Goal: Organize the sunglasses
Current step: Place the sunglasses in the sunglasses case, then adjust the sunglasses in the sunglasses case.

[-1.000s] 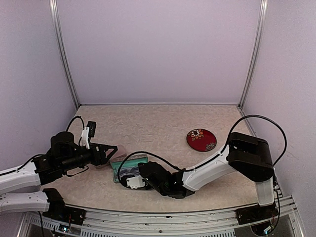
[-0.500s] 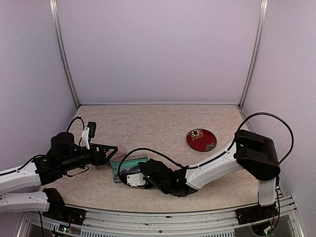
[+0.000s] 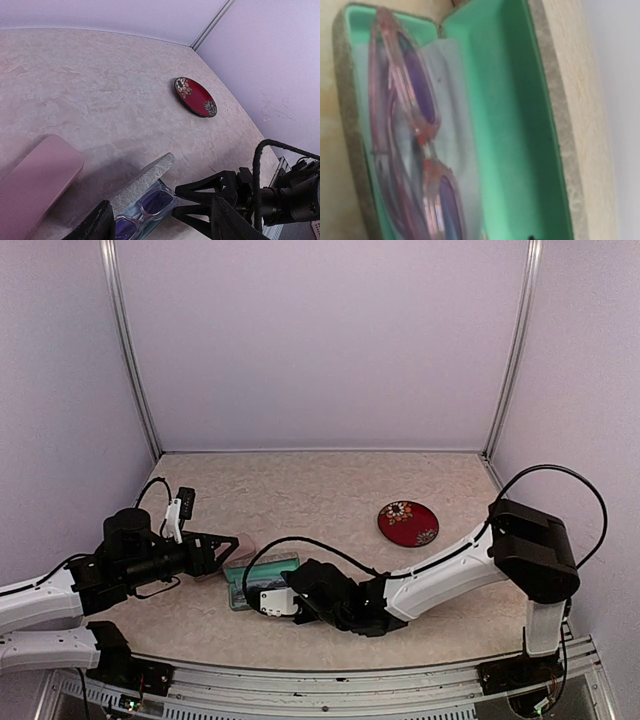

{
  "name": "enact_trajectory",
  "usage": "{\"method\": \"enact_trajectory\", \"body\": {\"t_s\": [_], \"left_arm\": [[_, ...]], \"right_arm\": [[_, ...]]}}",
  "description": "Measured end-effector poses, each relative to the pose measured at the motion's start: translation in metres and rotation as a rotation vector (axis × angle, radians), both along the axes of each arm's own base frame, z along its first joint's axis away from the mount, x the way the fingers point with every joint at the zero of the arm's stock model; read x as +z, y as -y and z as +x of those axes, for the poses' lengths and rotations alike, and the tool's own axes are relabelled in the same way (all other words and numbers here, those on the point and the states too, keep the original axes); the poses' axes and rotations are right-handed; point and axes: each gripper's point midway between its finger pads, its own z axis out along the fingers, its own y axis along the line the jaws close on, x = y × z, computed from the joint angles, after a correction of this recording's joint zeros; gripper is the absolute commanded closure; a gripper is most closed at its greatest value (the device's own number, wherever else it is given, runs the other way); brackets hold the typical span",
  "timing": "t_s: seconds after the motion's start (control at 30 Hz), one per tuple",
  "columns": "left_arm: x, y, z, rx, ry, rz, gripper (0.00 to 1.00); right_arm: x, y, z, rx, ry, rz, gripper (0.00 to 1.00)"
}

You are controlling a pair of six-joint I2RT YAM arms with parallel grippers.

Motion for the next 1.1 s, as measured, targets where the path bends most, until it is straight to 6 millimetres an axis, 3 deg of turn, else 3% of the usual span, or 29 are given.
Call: {"method": "enact_trajectory", "body": {"t_s": [0.3,0.57,0.77,1.1], "left_arm": [[-0.001,0.0,0.0,0.0,-0.002,0.001,0.36],[-0.025,-0.005,-0.005,0.014,-0.056,0.005,0.36],[-0.053,-0.015,-0.016,0.033,-0.115,-0.004,0.33],[-0.068,-0.018,-0.019,0.048,-0.163,-0.008,0.27]], "right_arm": [[-0.004,0.007,-0.005,-0.007,-0.098,0.048,0.6],[0.022,0.03,0.007,-0.092,-0.285,0.235,0.64],[0.016,0.044,0.005,-0.151,-0.504,0.355,0.48],[0.0,0.05,0.003,-0.223,-0.798,0.462,0.39]]}}
